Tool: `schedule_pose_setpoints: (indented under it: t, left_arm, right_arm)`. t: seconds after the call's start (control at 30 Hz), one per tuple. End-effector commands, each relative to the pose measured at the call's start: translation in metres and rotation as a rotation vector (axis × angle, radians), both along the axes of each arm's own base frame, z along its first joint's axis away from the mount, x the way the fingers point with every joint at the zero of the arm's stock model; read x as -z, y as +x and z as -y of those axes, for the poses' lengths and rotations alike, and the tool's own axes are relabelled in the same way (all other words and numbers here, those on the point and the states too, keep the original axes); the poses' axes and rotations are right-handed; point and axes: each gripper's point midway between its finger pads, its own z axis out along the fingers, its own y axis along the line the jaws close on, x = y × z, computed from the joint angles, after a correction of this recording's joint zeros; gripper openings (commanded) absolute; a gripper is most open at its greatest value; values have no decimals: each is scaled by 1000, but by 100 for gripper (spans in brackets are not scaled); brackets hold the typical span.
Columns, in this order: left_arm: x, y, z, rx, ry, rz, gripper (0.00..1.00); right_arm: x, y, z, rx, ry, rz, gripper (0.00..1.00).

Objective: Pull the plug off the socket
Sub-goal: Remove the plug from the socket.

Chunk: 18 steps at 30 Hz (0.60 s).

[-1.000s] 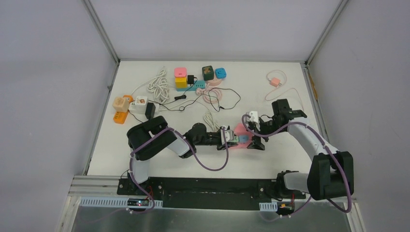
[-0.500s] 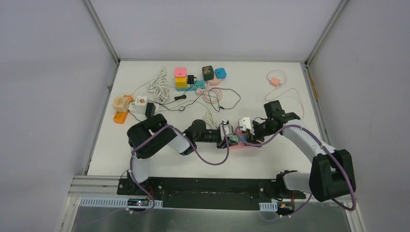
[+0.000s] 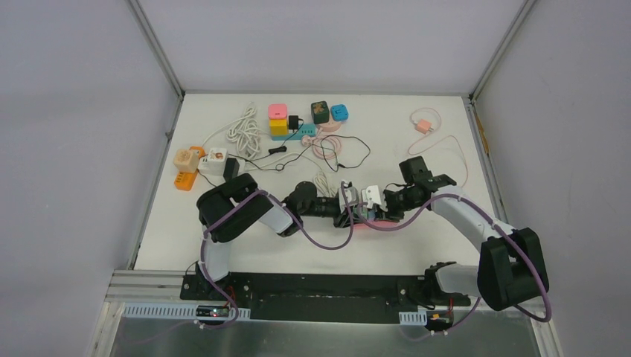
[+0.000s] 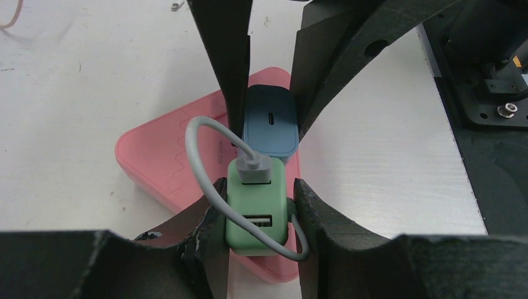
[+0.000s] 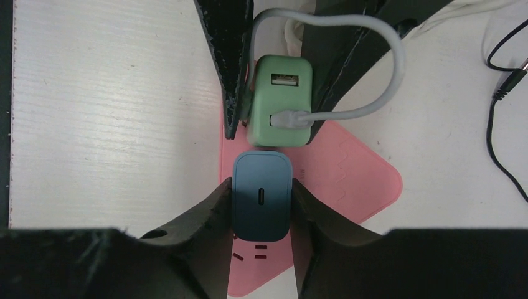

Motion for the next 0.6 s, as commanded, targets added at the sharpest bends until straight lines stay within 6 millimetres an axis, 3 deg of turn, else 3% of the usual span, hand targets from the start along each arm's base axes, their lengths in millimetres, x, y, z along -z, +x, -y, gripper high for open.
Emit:
schedule_pose_setpoints:
  t: [0.0, 0.13, 0.23, 0.57]
  left_arm:
    - [-8, 3, 3, 29, -33, -13, 0]
    - [-8, 2, 3, 34, -31, -14, 0]
    - [-7, 1, 3, 47, -25, -13, 0]
    - [-1, -8, 4, 112, -15, 0, 0]
  right_arm:
    - [1, 4, -5, -37, -10, 43, 34]
    - [2, 2, -5, -45, -17, 37, 20]
    - [-2, 3, -6, -34, -14, 22, 0]
    - [-14, 3, -14, 65, 50, -203, 0]
